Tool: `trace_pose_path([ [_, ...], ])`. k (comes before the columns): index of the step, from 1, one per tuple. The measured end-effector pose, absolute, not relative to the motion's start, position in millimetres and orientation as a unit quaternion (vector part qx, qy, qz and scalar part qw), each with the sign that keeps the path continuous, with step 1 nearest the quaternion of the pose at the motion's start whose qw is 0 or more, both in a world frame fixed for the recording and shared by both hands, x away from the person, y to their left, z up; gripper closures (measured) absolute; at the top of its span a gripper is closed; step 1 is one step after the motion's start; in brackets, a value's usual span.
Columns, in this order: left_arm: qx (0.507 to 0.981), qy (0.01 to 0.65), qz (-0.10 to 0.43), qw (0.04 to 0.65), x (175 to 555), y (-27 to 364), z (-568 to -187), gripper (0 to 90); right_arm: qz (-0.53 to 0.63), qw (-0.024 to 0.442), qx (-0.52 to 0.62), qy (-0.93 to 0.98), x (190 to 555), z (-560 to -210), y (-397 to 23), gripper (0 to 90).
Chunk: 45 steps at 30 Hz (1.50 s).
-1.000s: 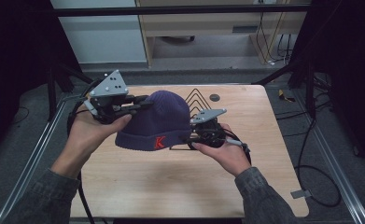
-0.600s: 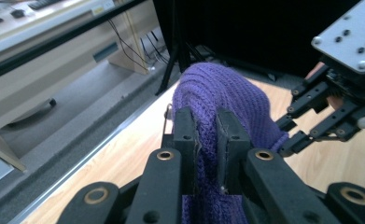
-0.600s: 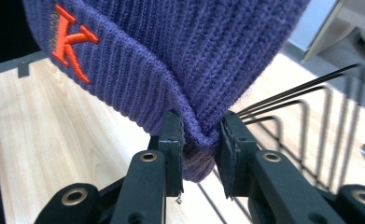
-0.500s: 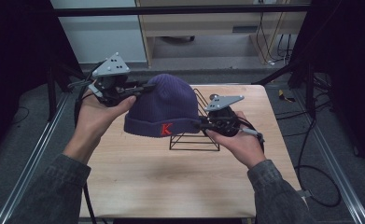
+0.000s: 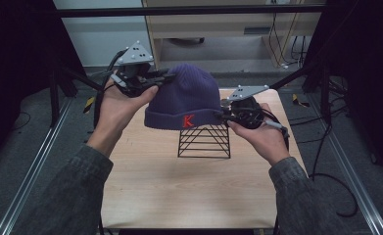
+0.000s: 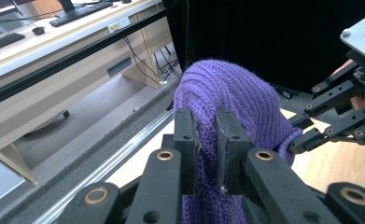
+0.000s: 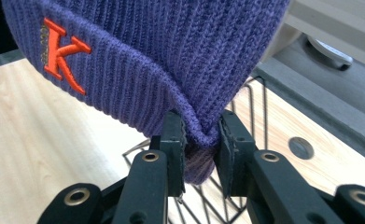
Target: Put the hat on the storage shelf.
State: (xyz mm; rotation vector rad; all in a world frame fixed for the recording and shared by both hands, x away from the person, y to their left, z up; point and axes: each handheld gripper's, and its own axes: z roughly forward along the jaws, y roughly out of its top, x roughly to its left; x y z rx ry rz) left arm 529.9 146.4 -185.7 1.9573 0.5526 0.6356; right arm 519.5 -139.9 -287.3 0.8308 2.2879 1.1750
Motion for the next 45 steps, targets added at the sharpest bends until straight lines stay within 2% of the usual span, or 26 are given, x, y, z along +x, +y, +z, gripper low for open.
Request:
trace_pose_path([
  [16, 0.802, 0.223, 0.275, 0.480, 561.5, 124.6, -195.1, 80.1, 0.416, 0.236, 0.333, 0.813, 539.4, -299.0, -150.4, 74.3],
  [45, 0.817, 0.223, 0.266, 0.461, 573.3, 102.6, -228.1, 80.0, 0.394, 0.216, 0.363, 0.816, 544.9, -327.2, -169.4, 73.8],
])
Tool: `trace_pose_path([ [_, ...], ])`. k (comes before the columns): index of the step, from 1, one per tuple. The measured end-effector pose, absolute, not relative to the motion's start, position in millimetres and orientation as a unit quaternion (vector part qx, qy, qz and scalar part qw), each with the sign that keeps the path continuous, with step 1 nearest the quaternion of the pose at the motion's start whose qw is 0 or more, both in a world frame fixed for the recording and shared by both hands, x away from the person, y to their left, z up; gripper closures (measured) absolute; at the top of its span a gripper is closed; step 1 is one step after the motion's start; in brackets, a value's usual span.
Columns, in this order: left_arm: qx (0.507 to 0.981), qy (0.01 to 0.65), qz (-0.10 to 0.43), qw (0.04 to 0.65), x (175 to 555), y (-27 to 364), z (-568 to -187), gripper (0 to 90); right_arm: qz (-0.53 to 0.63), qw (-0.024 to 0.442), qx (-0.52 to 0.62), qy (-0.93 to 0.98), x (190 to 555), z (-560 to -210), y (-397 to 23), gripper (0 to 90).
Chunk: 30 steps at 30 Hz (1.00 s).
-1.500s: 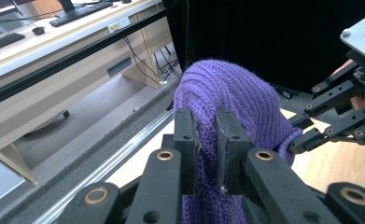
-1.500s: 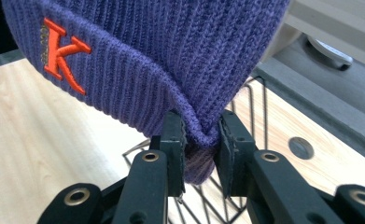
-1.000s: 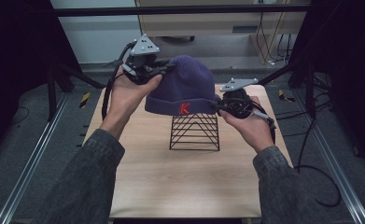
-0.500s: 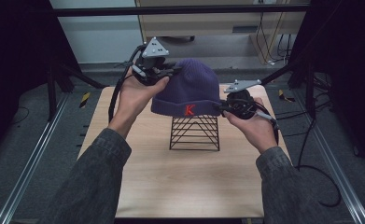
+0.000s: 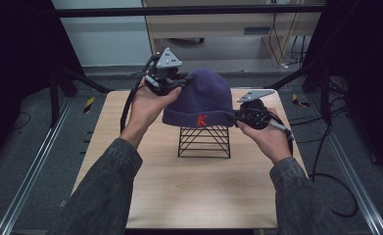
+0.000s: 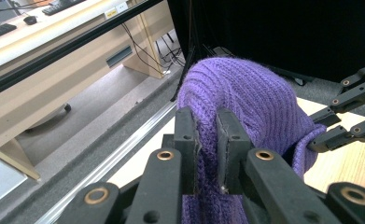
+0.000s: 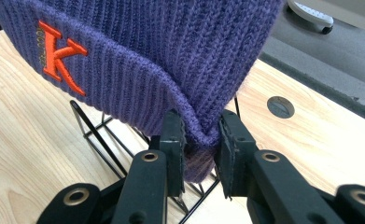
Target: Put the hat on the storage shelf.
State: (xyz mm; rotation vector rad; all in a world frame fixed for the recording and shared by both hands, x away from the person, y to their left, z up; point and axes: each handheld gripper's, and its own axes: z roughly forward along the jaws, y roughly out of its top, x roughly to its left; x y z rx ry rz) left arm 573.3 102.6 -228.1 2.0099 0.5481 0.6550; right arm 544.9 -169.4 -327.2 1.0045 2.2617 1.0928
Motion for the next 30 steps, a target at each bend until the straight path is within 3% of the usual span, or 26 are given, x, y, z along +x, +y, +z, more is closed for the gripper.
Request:
trace_pose_path([
  [30, 0.828, 0.222, 0.251, 0.450, 577.0, 97.8, -253.3, 79.7, 0.378, 0.212, 0.369, 0.822, 543.4, -343.8, -178.6, 73.6],
])
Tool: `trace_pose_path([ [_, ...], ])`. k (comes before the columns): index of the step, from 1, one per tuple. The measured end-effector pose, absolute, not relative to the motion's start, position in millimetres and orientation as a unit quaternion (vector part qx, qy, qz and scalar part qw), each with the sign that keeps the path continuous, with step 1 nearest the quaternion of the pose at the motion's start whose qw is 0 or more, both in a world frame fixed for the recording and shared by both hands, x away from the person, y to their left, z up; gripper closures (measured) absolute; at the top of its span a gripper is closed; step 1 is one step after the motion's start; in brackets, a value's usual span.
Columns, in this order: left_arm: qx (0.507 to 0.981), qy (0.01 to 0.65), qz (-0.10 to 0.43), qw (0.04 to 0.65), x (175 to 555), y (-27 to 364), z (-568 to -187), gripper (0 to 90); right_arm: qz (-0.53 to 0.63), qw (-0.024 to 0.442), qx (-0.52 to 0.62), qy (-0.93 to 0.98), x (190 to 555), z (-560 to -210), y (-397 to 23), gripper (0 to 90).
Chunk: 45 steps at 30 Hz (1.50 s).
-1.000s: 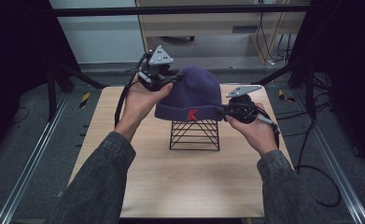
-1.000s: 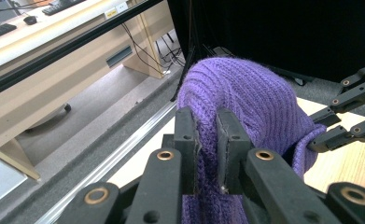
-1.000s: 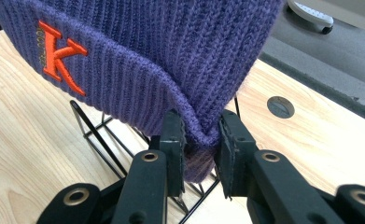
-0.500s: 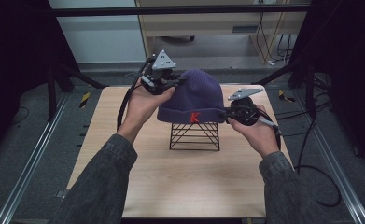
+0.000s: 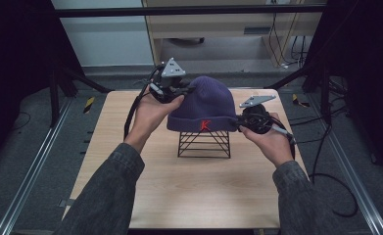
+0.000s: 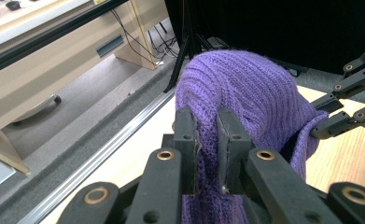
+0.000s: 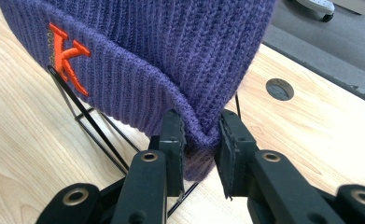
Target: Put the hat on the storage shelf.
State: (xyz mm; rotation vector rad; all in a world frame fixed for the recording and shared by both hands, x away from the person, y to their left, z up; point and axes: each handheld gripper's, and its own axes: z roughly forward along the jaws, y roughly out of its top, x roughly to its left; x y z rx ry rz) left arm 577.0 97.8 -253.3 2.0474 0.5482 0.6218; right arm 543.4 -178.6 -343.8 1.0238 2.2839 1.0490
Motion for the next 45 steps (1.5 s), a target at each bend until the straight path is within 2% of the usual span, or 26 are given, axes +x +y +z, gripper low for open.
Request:
trace_pose_path([
  [45, 0.845, 0.211, 0.228, 0.435, 573.8, 88.1, -290.5, 79.2, 0.373, 0.194, 0.389, 0.820, 535.4, -392.5, -183.1, 72.3],
])
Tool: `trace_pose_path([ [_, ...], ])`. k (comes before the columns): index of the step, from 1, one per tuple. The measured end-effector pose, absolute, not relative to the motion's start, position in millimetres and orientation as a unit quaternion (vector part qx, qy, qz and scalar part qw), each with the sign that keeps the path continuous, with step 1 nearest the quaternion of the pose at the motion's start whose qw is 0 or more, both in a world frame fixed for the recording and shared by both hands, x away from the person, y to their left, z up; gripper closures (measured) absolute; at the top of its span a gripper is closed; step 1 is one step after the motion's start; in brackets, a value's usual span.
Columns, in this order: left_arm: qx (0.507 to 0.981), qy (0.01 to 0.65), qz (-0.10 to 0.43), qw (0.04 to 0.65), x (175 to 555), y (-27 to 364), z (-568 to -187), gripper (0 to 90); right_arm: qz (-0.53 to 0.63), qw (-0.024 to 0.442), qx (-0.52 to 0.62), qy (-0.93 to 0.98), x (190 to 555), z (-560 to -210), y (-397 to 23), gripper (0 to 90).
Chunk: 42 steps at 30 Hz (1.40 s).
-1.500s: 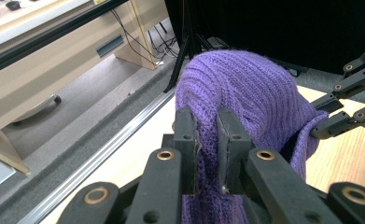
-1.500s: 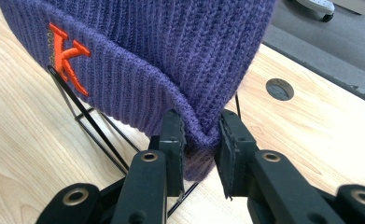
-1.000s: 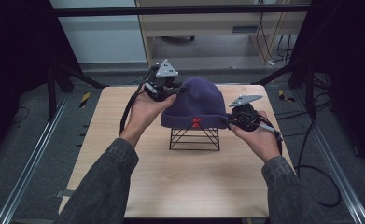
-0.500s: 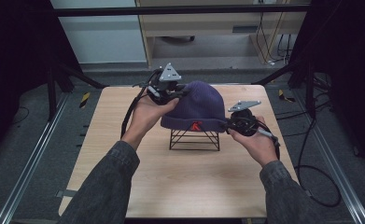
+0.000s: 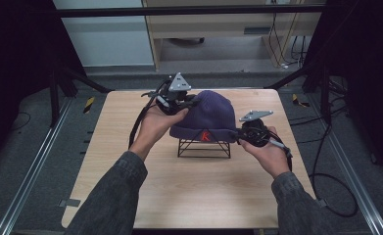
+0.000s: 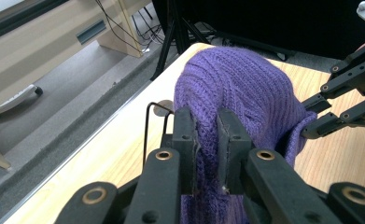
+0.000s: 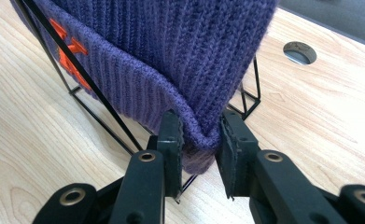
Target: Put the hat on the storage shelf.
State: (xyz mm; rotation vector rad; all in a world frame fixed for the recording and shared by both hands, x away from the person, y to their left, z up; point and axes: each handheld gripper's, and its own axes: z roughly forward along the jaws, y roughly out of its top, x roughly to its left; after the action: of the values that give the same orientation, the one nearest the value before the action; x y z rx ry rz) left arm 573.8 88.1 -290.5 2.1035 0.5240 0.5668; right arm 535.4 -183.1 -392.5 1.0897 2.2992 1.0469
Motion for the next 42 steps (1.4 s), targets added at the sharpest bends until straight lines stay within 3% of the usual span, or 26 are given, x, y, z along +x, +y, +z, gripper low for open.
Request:
trace_pose_path([
  [42, 0.845, 0.232, 0.217, 0.431, 577.4, 97.7, -318.2, 79.0, 0.353, 0.191, 0.382, 0.832, 534.2, -399.9, -180.2, 73.3],
])
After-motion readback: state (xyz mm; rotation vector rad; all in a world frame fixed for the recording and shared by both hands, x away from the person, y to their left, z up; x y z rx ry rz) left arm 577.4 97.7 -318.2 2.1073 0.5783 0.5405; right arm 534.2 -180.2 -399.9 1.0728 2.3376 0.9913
